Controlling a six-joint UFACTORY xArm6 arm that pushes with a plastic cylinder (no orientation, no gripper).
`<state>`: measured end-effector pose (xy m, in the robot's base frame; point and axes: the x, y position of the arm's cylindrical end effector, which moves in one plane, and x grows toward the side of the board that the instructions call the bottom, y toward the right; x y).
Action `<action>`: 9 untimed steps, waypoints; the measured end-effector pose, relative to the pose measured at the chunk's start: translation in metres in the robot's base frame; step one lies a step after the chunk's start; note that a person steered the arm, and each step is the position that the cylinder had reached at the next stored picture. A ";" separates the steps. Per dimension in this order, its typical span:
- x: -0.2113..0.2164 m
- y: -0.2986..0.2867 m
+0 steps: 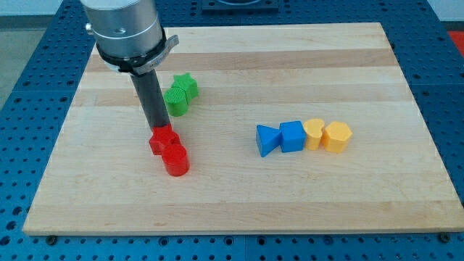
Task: Separate the blue cube from the horizontal line of blocks
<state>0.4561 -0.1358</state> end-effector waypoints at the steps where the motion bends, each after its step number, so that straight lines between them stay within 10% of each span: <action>1: -0.044 0.020; 9: -0.001 0.218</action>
<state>0.4548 0.0824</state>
